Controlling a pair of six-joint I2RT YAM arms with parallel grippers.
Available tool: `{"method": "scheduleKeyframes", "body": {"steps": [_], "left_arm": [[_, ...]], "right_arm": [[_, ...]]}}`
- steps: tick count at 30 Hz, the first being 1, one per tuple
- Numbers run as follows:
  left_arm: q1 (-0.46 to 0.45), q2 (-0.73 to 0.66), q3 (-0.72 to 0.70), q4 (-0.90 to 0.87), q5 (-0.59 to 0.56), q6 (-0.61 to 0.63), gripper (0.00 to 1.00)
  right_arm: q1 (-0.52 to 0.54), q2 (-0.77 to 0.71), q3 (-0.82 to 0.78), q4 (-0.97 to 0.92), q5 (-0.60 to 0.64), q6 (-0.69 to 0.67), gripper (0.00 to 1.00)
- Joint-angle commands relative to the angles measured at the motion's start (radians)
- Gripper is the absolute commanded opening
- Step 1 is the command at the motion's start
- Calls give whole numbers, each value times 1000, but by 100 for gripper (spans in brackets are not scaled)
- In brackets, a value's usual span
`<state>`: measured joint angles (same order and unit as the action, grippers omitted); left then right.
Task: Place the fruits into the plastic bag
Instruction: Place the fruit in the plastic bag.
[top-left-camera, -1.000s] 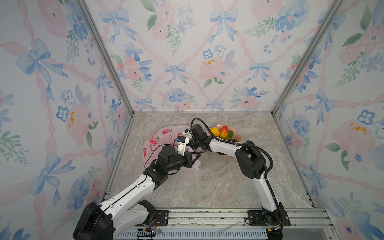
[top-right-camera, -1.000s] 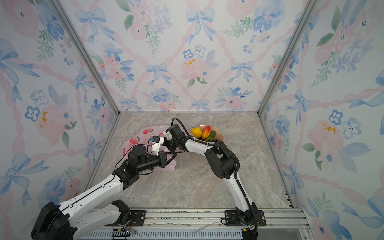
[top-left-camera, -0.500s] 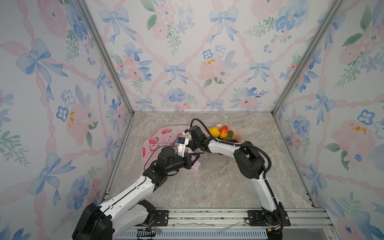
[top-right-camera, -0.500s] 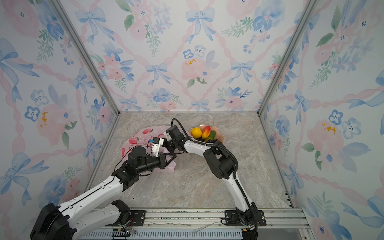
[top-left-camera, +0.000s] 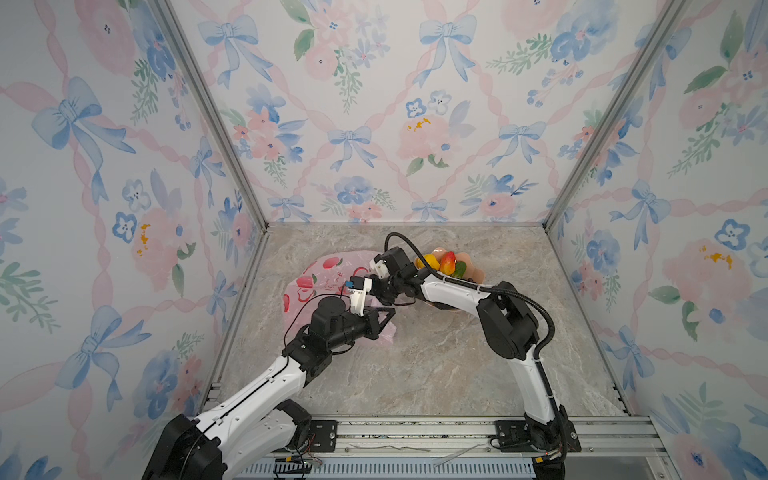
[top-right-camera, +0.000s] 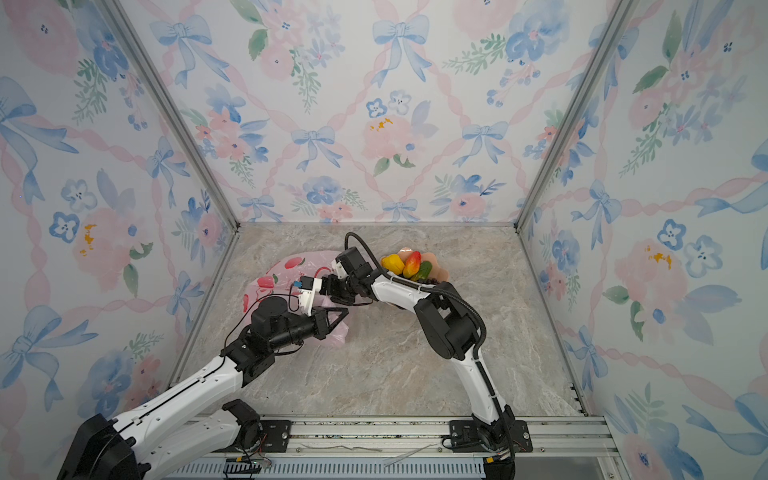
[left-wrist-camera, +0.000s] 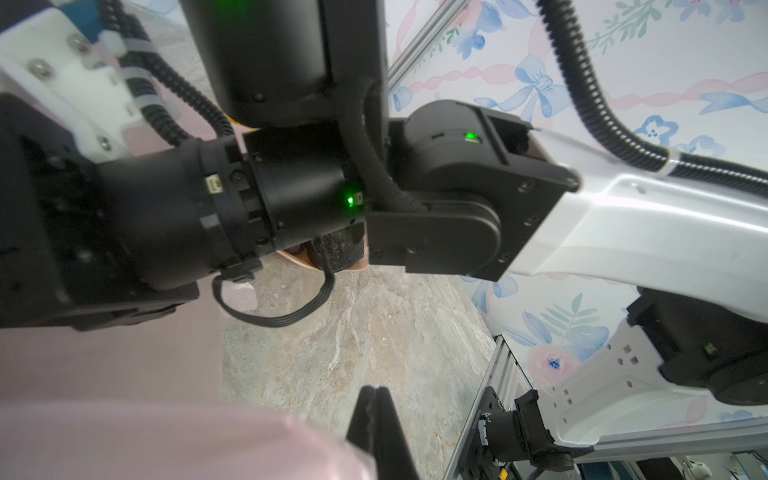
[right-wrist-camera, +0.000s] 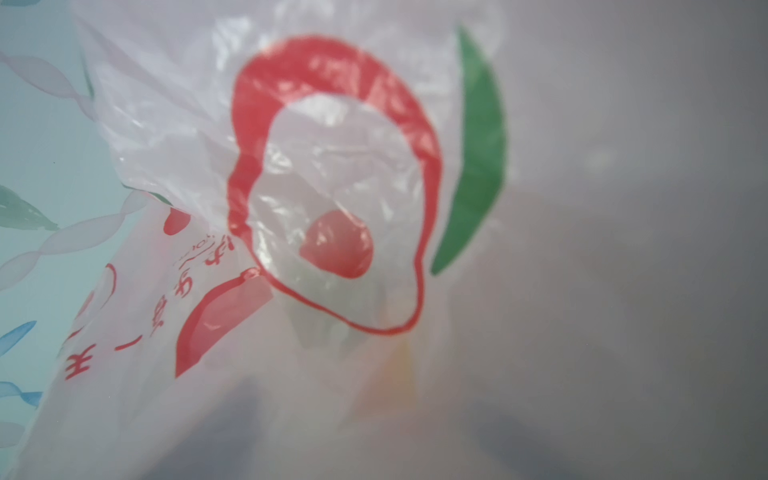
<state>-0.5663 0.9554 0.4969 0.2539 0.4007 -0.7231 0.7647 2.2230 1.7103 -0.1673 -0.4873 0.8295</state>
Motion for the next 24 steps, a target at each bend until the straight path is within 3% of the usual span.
{"method": "scheduleKeyframes", "body": {"steps": [1,14,24], "left_arm": [[12,-21,-17,8,-5,-11,0],[32,-102,-44,-76,-22,-2,0],[39,-95,-40,-79,-23,0,0]], "right_arm": [[-14,-75,-3,-98,56,-93,81],[-115,-143,-10,-54,38,-109,81],[-179,-210,-91,153,-54,-24,81]]}}
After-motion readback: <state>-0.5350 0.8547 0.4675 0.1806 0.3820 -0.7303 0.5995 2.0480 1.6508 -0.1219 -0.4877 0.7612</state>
